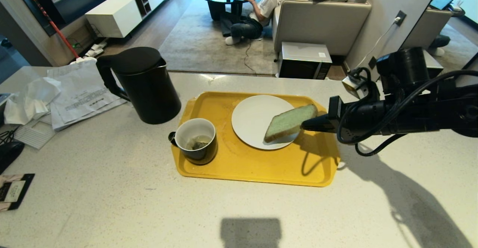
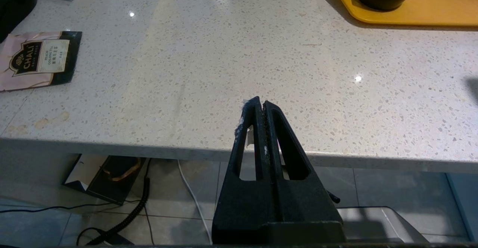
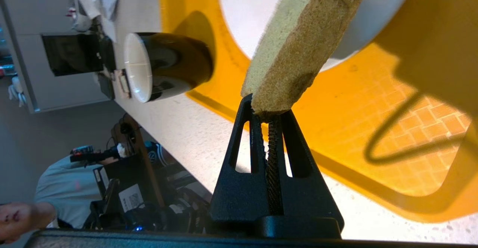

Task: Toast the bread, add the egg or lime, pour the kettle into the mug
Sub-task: Pick up the bread slice, then put the bread slices in the toaster

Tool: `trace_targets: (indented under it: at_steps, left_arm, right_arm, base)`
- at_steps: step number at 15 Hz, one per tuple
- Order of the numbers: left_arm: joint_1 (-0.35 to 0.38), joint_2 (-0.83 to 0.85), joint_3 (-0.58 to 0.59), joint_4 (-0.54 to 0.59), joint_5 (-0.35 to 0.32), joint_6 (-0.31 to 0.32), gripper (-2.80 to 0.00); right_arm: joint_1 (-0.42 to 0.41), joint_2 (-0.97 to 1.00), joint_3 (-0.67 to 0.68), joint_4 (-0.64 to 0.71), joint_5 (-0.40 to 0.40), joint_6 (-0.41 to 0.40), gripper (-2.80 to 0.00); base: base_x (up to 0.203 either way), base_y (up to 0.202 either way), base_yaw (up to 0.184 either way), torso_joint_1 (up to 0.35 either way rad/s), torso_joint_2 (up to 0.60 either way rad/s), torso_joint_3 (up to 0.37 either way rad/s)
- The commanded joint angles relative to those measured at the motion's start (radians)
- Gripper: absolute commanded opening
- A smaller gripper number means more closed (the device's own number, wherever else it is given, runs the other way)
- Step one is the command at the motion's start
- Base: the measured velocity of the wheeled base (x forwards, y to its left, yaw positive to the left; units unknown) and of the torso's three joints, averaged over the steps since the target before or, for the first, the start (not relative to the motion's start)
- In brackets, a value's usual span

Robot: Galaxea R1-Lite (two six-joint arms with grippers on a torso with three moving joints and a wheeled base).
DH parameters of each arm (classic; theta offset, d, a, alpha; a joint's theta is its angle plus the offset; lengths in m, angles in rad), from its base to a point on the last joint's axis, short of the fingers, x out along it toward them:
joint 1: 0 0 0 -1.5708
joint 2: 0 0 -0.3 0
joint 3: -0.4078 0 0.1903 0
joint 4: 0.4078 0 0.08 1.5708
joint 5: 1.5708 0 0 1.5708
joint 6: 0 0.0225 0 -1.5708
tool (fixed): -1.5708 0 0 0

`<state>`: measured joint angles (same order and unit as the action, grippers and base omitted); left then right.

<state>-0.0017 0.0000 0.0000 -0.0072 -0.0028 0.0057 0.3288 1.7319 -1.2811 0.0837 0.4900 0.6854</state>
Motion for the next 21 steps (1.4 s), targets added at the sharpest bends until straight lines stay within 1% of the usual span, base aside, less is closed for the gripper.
trace_targets:
  at_steps: [1, 4, 6, 8, 10, 13, 14, 15, 18, 21]
  left_arm:
    - [0.000, 0.000, 0.000, 0.000, 0.000, 0.000, -2.80]
    - [0.000, 0.000, 0.000, 0.000, 0.000, 0.000, -2.80]
    - [0.000, 0.000, 0.000, 0.000, 0.000, -0.001, -2.80]
    - [0.000, 0.000, 0.000, 0.000, 0.000, 0.000, -2.80]
    - [0.000, 0.000, 0.000, 0.000, 0.000, 0.000, -2.80]
    - [0.000, 0.000, 0.000, 0.000, 0.000, 0.000, -2.80]
    - [0.000, 0.000, 0.000, 0.000, 0.000, 0.000, -2.80]
    - [0.000, 0.000, 0.000, 0.000, 0.000, 0.000, -2.80]
    - [0.000, 0.000, 0.000, 0.000, 0.000, 0.000, -2.80]
    - [0.000, 0.000, 0.000, 0.000, 0.000, 0.000, -2.80]
  right_arm:
    - [0.006, -0.101, -0.003, 0.024, 0.002, -0.002, -2.80]
    - [0.017, -0.177, -0.007, 0.073, 0.001, -0.013, -2.80]
    - [0.021, -0.213, -0.007, 0.120, -0.013, -0.068, -2.80]
    - [0.021, -0.234, -0.008, 0.152, -0.083, -0.128, -2.80]
    - [0.022, -0.256, -0.027, 0.220, -0.137, -0.195, -2.80]
    - [0.020, -0.292, -0.097, 0.334, -0.226, -0.295, -2.80]
    - [0.019, -0.298, -0.127, 0.366, -0.252, -0.316, -2.80]
    - [0.016, -0.304, -0.159, 0.402, -0.269, -0.334, -2.80]
    - [0.002, -0.307, -0.257, 0.491, -0.287, -0.380, -2.80]
    - [-0.034, -0.313, -0.336, 0.588, -0.349, -0.407, -2.80]
  base:
    - [0.000, 0.000, 0.000, 0.000, 0.00, 0.000]
    - [0.000, 0.000, 0.000, 0.000, 0.00, 0.000]
    - [0.000, 0.000, 0.000, 0.000, 0.00, 0.000]
    - [0.000, 0.000, 0.000, 0.000, 0.00, 0.000]
    - [0.000, 0.000, 0.000, 0.000, 0.00, 0.000]
    - [0.000, 0.000, 0.000, 0.000, 0.00, 0.000]
    - [0.000, 0.000, 0.000, 0.000, 0.00, 0.000]
    - [0.000, 0.000, 0.000, 0.000, 0.00, 0.000]
    - [0.000, 0.000, 0.000, 0.000, 0.00, 0.000]
    - [0.000, 0.000, 0.000, 0.000, 0.00, 0.000]
